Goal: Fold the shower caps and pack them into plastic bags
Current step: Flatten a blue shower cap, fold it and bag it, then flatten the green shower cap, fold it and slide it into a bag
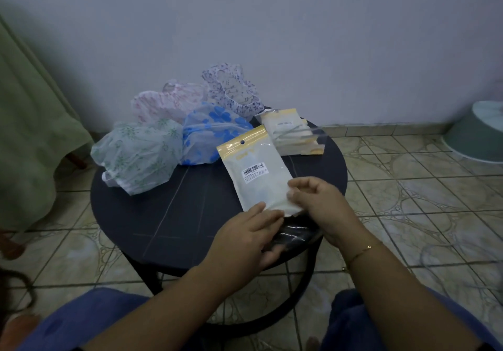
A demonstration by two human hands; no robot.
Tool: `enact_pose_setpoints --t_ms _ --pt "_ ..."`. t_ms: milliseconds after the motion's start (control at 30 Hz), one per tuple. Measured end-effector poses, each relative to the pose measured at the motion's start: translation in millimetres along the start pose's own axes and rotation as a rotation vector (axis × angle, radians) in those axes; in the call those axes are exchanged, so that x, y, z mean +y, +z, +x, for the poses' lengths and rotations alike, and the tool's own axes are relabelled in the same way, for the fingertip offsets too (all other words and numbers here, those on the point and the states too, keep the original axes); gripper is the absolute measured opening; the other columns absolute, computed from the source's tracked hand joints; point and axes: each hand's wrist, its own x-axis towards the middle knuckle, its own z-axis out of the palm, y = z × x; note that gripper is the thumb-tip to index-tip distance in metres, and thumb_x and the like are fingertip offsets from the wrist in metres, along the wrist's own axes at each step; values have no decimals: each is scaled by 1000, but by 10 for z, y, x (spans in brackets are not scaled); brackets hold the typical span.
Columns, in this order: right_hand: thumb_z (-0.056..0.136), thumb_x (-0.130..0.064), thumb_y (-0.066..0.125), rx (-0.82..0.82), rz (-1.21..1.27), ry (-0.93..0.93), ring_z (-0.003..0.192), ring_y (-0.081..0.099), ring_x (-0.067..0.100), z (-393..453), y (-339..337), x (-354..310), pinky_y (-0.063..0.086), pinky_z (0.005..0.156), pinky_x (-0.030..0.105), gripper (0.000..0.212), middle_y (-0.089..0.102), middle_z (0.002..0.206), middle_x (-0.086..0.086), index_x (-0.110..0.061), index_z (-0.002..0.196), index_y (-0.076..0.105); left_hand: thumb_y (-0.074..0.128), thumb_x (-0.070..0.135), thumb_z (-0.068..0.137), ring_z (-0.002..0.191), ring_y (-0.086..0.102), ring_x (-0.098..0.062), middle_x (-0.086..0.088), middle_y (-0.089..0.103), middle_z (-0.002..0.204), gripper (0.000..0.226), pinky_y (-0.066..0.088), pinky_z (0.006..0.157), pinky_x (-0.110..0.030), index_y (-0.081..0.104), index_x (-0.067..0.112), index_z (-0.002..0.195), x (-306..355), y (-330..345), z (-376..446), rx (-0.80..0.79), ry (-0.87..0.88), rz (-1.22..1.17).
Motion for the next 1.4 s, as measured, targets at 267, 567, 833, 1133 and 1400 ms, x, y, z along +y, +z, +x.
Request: enact_pose_setpoints --t_ms 267,567,833,1133,1400 --pt "87 3 56 97 60 19 76 62 19 -115 -30 83 53 68 30 28 69 82 6 -18 73 68 56 22 78 103 59 -13 4 69 99 12 37 101 -21 66 17 84 -61 -215 211 -31 -18 -168" --pt "92 11 38 97 656 257 84 60 23 -163 62 50 52 76 31 41 57 101 19 3 132 43 28 37 84 98 49 0 18 53 99 32 0 116 -33 52 25 101 -9 -131 742 -269 -274 -208" --pt "94 -10 48 -36 346 366 83 60 28 52 -243 -113 45 83 39 36 56 95 13 -14 130 45 27 39 79 118 44 -10 6 52 118 42 9 115 -38 48 22 112 -172 80 1102 -414 -295 -137" --pt "94 -15 46 -43 177 299 56 55 18 244 -169 -96 40 50 26 59 63 79 10 -24 147 22 29 34 77 125 40 -14 0 46 139 43 20 104 -30 48 20 113 -270 149 1253 -368 -251 -121" --pt "94 -19 50 43 -7 172 50 47 15 314 68 -322 32 33 17 47 62 81 11 -23 139 36 30 36 78 110 47 -15 1 55 119 49 29 96 -32 48 20 121 -450 -84 1292 -343 -296 -80"
